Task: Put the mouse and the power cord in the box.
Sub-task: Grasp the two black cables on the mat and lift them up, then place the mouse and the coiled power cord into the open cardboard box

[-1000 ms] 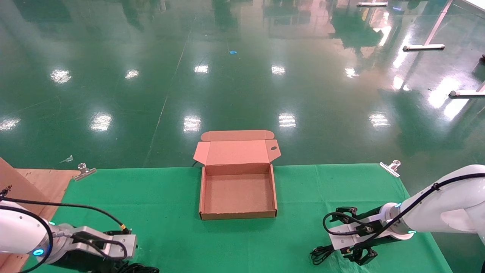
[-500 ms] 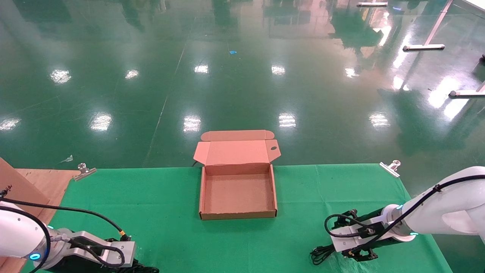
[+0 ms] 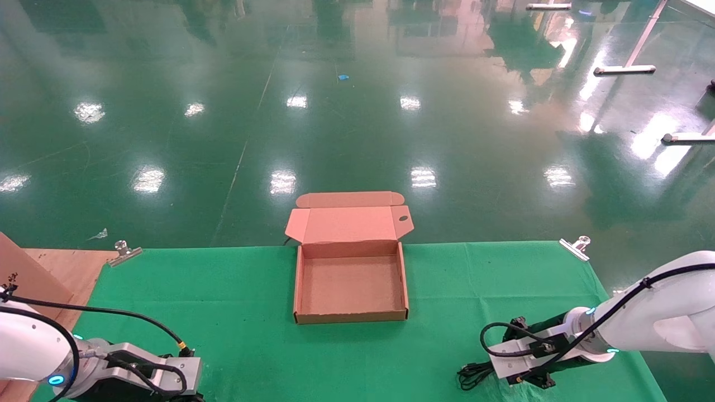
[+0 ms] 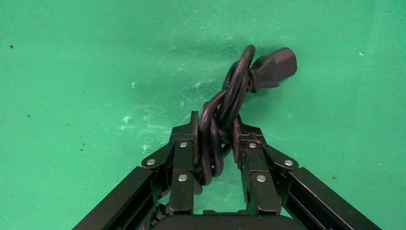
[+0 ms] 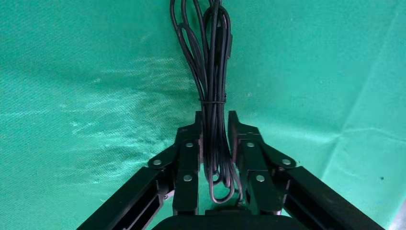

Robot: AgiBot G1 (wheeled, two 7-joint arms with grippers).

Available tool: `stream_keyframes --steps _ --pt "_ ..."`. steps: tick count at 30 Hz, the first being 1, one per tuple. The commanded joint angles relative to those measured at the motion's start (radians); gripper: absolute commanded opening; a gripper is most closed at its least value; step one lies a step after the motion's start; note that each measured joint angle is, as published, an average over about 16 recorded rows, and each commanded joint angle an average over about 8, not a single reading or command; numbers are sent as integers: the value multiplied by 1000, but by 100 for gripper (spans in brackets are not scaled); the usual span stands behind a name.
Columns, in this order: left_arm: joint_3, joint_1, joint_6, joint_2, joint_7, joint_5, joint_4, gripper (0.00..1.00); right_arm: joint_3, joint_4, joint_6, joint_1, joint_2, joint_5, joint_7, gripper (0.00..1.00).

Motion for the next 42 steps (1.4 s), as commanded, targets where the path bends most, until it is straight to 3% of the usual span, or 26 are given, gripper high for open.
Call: stream_keyframes --steps 1,13,24,30,35,42 --pt "0 2 -7 1 0 0 0 0 1 0 1 0 1 2 -1 0" --pt "-9 -51 72 -19 2 -13 -2 0 20 5 -97 68 25 29 -8 0" --pt "-27 -193 190 -19 5 -39 -36 0 63 20 -414 247 77 92 -33 0" --pt "-41 -300 234 5 -5 -59 -65 0 86 27 -527 355 96 127 -25 0" --pt "-63 -394 264 41 -27 -91 -84 0 104 25 -568 426 88 154 -7 0" --pt "-91 -494 258 129 -43 -130 -104 0 104 23 -545 484 35 157 25 0"
